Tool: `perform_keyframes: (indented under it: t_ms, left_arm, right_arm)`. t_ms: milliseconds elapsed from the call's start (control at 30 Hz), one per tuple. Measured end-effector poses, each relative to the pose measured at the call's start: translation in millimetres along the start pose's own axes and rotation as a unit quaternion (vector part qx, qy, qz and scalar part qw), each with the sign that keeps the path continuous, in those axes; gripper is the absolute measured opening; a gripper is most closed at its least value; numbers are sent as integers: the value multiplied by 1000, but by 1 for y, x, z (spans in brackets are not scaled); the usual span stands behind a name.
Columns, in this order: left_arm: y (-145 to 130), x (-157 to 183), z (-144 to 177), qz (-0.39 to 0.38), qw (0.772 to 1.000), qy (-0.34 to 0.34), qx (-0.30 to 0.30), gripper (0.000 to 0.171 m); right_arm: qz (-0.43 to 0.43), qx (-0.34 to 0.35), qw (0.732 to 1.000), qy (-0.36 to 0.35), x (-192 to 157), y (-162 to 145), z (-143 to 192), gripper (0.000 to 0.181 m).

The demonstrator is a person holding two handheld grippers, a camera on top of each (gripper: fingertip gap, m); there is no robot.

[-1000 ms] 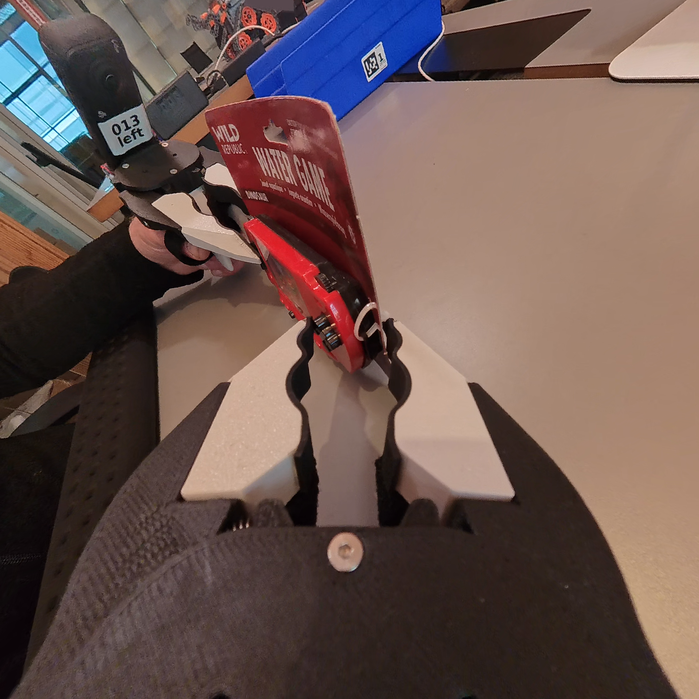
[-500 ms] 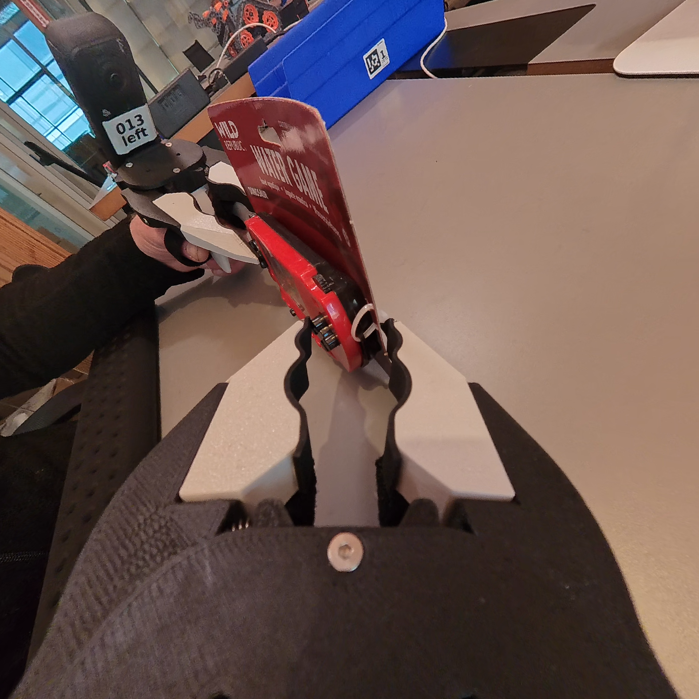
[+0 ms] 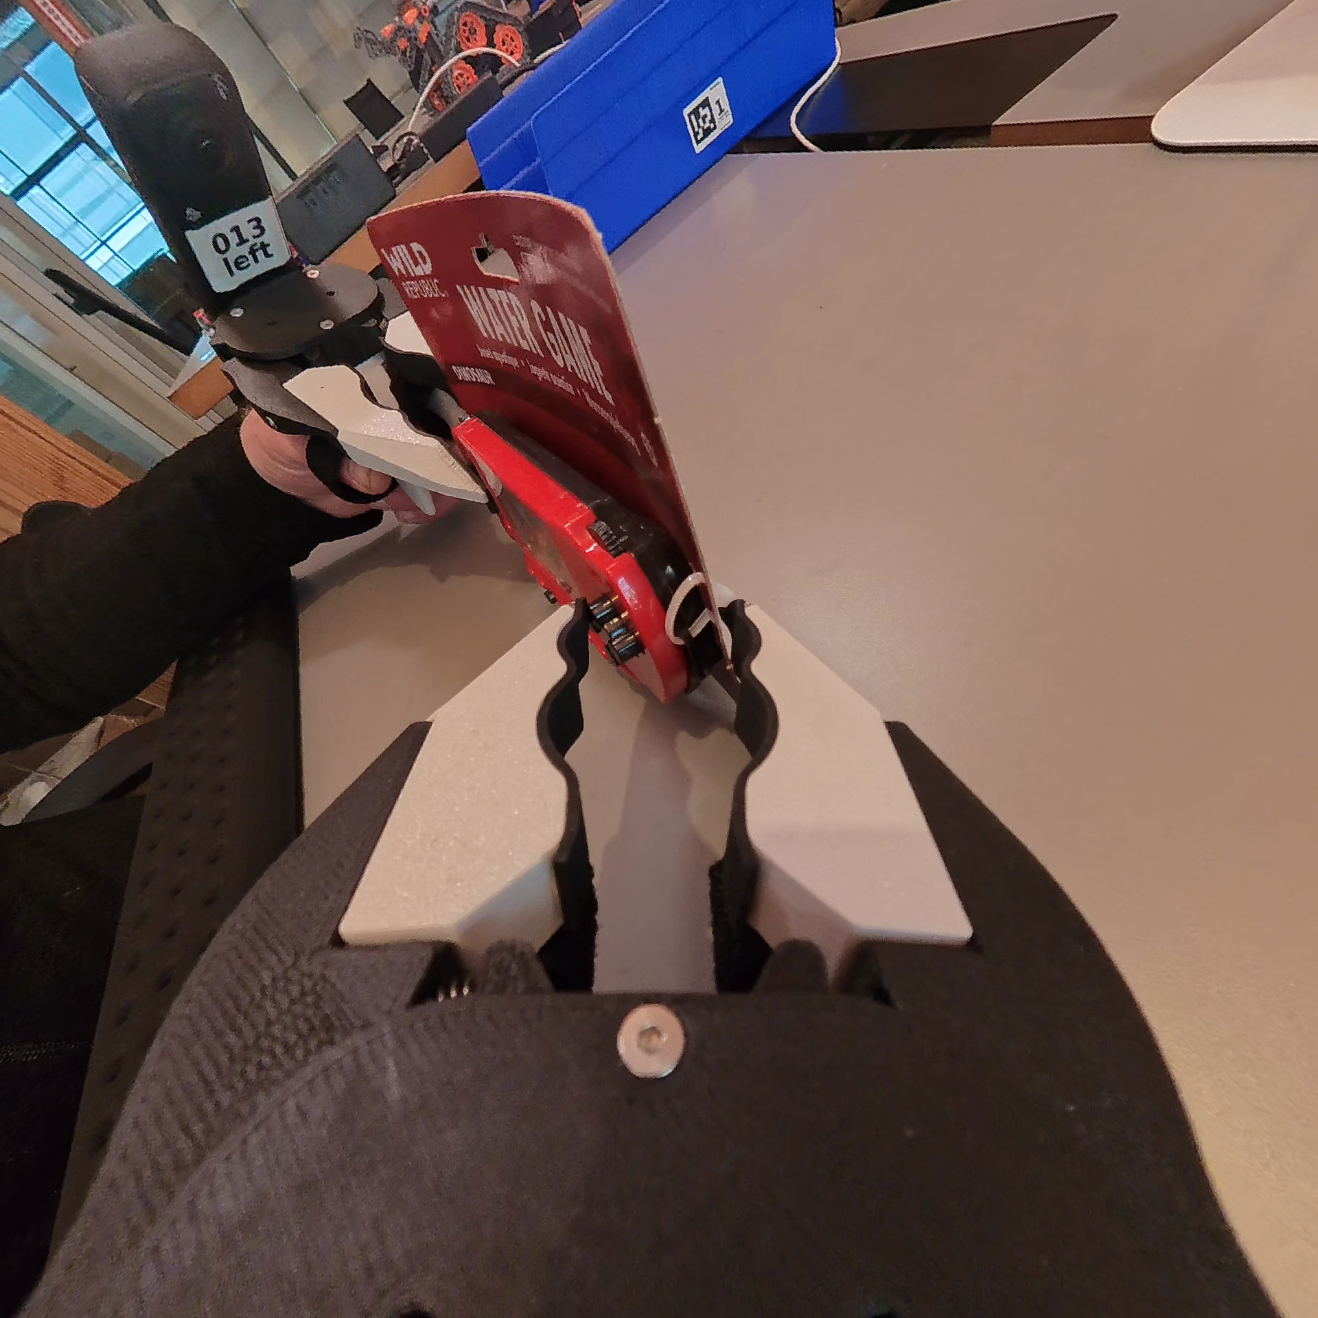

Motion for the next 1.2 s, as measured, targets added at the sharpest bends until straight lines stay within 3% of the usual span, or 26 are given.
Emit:
perform_keyframes:
  t_ms: [433,867,1200]
  left_arm:
    - [0,-2,-2,13,1000,0,5,37]
    - [0,5,-3,6,1000,-21,-9,27]
    - [3,-1,-4,34,999,-26,-15,30]
  right_arm:
    - [0,-2,1000,3,0,-1,0,37]
    - [0,-2,1000,4,-1,-1,-1,37]
    - [-12,8,1000,6,2,0,-1,37]
Point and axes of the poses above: each gripper's, where its closed fingertips meet, z back along the fingers, y out of its top, x = y × z across the jaws, the point moved 4 cm from there along z, back along the fingers, and after that the axes turned 12 degrees about -x, right-handed, at the moved point
